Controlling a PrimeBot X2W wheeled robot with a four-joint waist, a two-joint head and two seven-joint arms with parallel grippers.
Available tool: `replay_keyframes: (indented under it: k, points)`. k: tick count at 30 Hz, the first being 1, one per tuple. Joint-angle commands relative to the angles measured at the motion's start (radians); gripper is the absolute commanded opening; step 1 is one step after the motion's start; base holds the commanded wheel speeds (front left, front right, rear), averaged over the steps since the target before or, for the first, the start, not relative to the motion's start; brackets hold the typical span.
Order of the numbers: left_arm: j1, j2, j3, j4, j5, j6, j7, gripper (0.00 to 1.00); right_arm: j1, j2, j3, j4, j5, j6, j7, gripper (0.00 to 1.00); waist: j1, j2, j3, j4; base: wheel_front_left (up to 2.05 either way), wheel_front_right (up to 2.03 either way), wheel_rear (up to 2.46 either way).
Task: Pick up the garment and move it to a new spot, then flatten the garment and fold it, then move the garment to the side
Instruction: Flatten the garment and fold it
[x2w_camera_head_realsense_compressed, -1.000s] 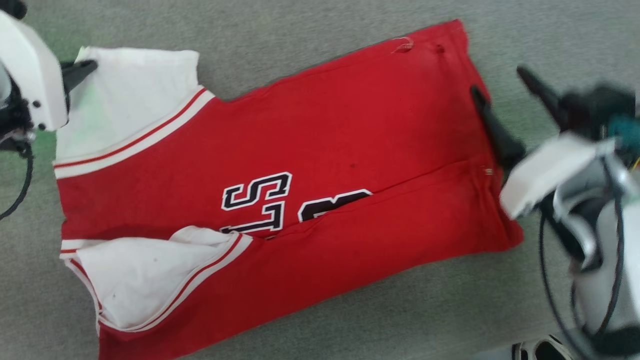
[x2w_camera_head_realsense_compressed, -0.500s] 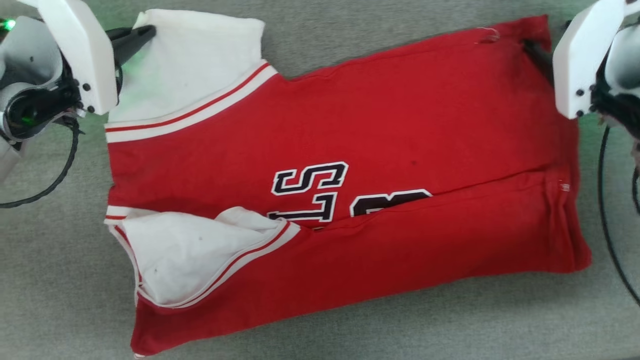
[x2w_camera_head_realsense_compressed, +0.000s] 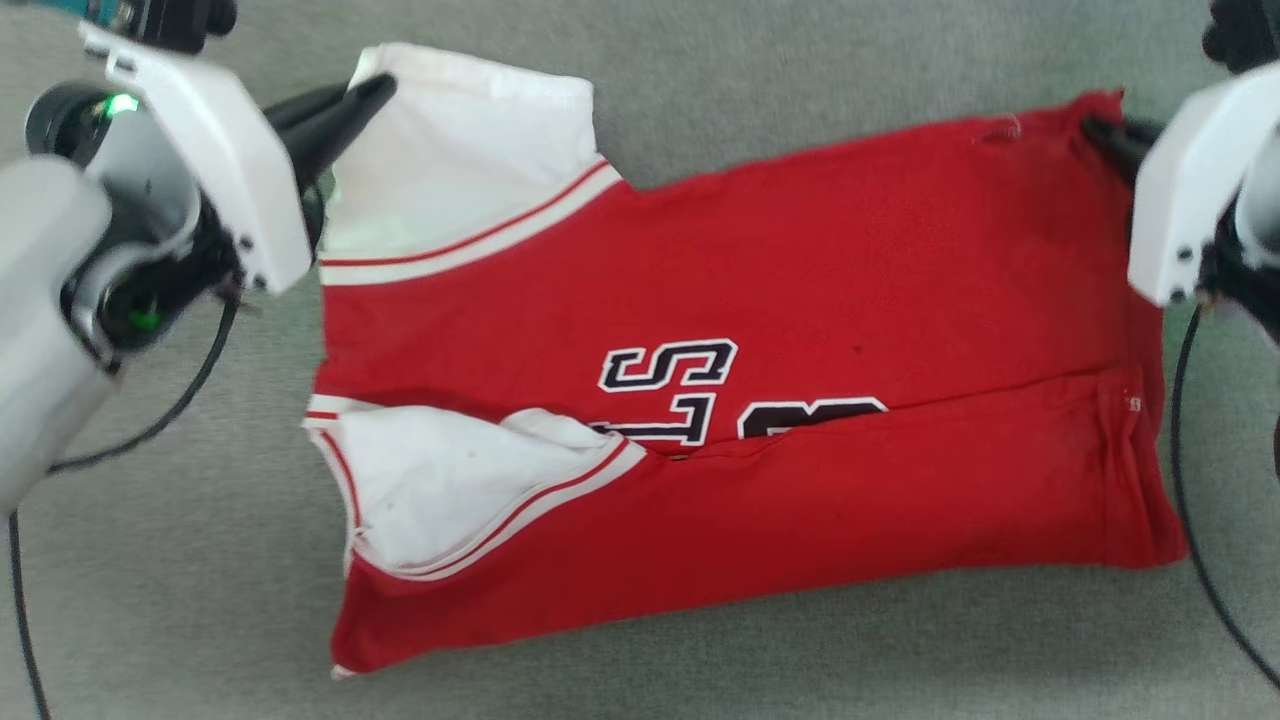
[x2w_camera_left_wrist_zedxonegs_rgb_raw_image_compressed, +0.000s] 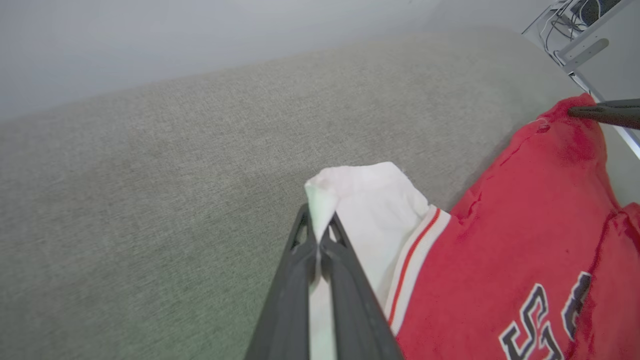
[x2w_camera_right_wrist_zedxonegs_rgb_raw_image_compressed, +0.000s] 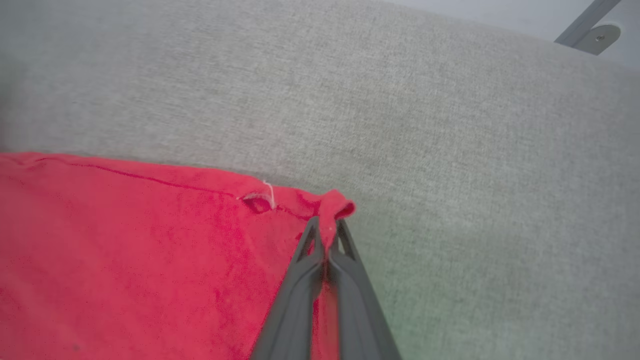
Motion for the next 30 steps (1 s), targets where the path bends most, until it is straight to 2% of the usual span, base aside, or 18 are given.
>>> replay_keyframes:
  k: [1,4,9,13,16,19,23,26,30]
  points:
    - [0.043,0.024,-0.009,-0.030,0.002,0.003,-0.041,0.00,0.058,-0.007,-0.023,-0.032,0.033,-0.001,0.000,0.00,0.0000,0.0000,-0.068,0.036,0.00,0.00,0.00]
    - [0.109,0.063,-0.017,-0.107,-0.012,0.002,-0.124,0.00,0.157,-0.030,-0.069,-0.105,0.060,-0.001,0.013,0.00,0.0000,0.0000,-0.114,0.057,0.00,0.00,0.00]
    - [0.257,0.149,-0.016,-0.232,-0.035,0.003,-0.302,0.00,0.342,-0.032,-0.166,-0.249,0.070,-0.001,0.033,0.00,0.0000,0.0000,-0.163,0.079,0.00,0.00,0.00]
    - [0.390,0.202,-0.024,-0.306,-0.026,0.005,-0.373,0.00,0.498,-0.011,-0.243,-0.361,0.062,-0.001,0.052,0.00,0.0000,0.0000,-0.190,0.090,0.00,0.00,0.00]
    - [0.499,0.222,-0.002,-0.359,-0.032,0.030,-0.392,0.00,0.615,0.000,-0.288,-0.433,0.049,-0.001,0.074,0.00,0.0000,0.0000,-0.201,0.092,0.00,0.00,0.00]
    - [0.571,0.219,0.035,-0.394,-0.022,0.048,-0.395,0.00,0.680,0.016,-0.327,-0.469,0.050,-0.001,0.087,0.00,0.0000,0.0000,-0.201,0.093,0.00,0.00,0.00]
    - [0.720,0.172,0.118,-0.429,0.012,0.053,-0.395,0.00,0.759,0.050,-0.399,-0.497,0.050,-0.001,0.076,0.00,0.0000,0.0000,-0.190,0.094,0.00,0.00,0.00]
    - [0.789,0.125,0.151,-0.403,0.045,0.043,-0.395,0.00,0.765,0.067,-0.406,-0.465,0.036,-0.001,0.056,0.00,0.0000,0.0000,-0.179,0.092,0.00,0.00,0.00]
    - [0.822,0.076,0.131,-0.324,0.077,0.027,-0.394,0.00,0.730,0.075,-0.374,-0.389,0.012,-0.001,0.016,0.00,0.0000,0.0000,-0.171,0.086,0.00,0.00,0.00]
